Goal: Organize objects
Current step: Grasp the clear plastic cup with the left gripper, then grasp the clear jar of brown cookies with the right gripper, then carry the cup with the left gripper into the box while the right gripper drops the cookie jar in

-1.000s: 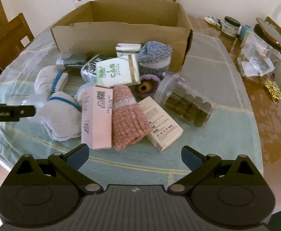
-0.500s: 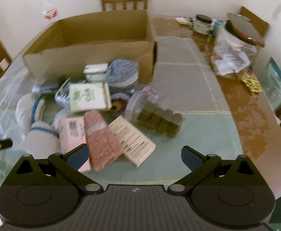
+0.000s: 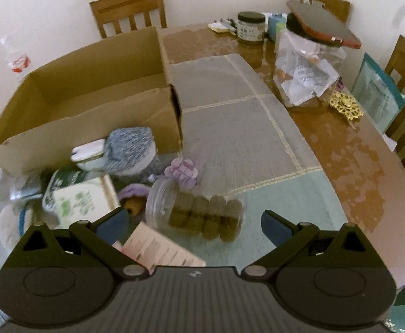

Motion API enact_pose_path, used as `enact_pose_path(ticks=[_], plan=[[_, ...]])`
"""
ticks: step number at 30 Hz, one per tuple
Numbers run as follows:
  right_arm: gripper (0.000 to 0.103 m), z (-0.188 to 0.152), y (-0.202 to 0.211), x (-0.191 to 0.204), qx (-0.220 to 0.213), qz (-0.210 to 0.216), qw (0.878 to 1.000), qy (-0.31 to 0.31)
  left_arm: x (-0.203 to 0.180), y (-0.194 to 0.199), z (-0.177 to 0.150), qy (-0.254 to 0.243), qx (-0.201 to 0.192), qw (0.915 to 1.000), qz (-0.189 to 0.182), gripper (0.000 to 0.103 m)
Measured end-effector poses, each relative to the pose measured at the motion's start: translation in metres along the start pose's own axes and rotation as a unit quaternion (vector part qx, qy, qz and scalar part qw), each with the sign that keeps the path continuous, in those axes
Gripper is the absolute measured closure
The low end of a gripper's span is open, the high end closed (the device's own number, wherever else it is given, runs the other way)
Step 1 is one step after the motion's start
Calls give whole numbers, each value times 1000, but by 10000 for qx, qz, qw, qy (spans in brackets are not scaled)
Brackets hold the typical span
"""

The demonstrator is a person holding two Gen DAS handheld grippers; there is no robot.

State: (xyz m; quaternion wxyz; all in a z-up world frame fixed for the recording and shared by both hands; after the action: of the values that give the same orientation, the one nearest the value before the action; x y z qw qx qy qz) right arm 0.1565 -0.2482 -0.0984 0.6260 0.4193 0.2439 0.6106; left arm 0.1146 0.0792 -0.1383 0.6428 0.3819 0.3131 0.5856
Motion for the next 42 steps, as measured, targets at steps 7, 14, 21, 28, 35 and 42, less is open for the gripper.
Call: enact_pose_path(ticks=[7, 14, 21, 28, 35, 42], plan=[[0, 5, -26, -6, 294, 9, 9995, -110, -10, -4, 6, -340, -57, 9994, 55, 1], [0, 4, -45, -11, 509, 119, 9979, -378, -13, -6, 9, -675, -145, 9975, 113, 1], [0, 5, -54, -12, 547, 105, 9971, -518, -12, -8, 9, -916, -161, 9957, 34, 3], [6, 7, -55, -10, 641, 7, 9971, -419, -9, -10, 11, -979, -122, 9950, -137, 5], [7, 9, -49, -10, 720, -63, 9973, -120, -3, -7, 16, -987, -63, 9949, -192, 5], [7, 15, -37, -9, 682, 11, 9975, 201, 0, 1, 26, -1041, -138, 9944, -113, 5]])
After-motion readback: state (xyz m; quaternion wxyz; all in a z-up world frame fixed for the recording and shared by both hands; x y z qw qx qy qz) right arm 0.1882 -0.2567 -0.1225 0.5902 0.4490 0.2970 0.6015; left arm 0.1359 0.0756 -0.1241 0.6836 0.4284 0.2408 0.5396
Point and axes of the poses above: each gripper's, at about its wrist camera, not at the fingertips, and y roughly against the way its jaws point, x to its left, z to its top, the point moved 5 cm from there along -y, roughly the way its jaws point, and after that the axes turned 7 degrees about z, right-handed, at the moved point
